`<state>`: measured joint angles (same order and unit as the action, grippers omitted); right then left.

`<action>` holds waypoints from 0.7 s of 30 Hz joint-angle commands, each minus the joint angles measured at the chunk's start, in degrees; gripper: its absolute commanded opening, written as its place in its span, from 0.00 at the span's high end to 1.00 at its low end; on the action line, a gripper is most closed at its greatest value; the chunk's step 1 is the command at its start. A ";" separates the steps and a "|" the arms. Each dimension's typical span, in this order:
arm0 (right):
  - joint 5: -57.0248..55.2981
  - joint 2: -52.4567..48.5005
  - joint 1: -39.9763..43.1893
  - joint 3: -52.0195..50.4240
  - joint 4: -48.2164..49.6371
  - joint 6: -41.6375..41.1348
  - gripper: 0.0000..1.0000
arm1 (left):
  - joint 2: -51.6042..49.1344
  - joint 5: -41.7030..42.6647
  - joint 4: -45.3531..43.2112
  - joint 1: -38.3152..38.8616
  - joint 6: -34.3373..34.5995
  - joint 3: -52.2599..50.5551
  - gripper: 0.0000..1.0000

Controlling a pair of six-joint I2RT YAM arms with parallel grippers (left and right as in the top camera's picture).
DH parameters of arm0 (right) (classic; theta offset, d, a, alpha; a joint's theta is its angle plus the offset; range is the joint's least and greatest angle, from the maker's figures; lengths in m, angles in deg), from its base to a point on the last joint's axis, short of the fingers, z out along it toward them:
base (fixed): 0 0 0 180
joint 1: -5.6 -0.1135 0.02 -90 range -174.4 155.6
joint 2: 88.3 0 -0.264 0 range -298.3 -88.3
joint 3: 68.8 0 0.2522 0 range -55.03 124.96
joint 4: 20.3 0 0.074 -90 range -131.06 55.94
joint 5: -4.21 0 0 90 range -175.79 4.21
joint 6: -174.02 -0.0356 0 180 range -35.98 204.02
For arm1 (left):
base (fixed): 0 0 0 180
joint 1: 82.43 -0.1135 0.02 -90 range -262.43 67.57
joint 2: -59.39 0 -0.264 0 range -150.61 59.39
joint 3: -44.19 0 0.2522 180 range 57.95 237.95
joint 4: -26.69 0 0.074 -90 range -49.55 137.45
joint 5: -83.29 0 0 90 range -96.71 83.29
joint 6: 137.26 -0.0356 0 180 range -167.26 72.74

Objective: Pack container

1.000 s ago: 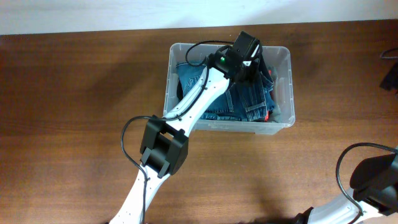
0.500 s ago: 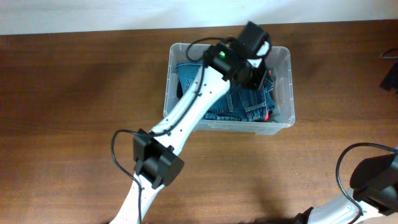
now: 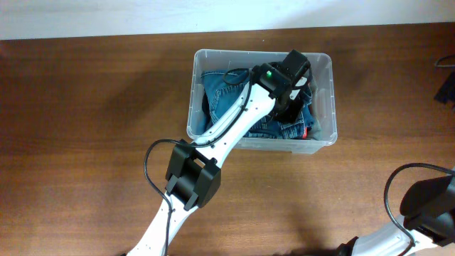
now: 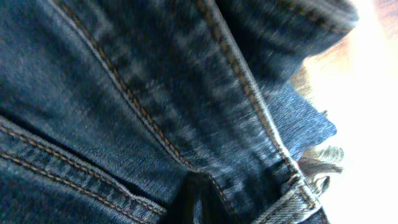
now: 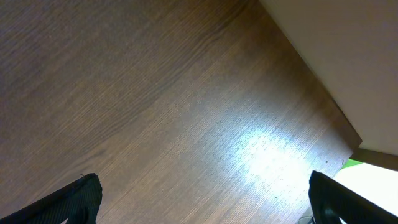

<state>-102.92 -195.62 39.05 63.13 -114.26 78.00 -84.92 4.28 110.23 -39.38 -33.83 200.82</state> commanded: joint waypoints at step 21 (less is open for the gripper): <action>-0.70 0.02 -0.04 0.22 0.07 -0.39 0.02 | 5.11 -13.81 3.98 -14.16 1.16 0.33 0.99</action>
<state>-102.92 -195.62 39.05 63.13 -114.24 77.97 -80.94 -8.33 113.98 -52.65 -33.61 202.04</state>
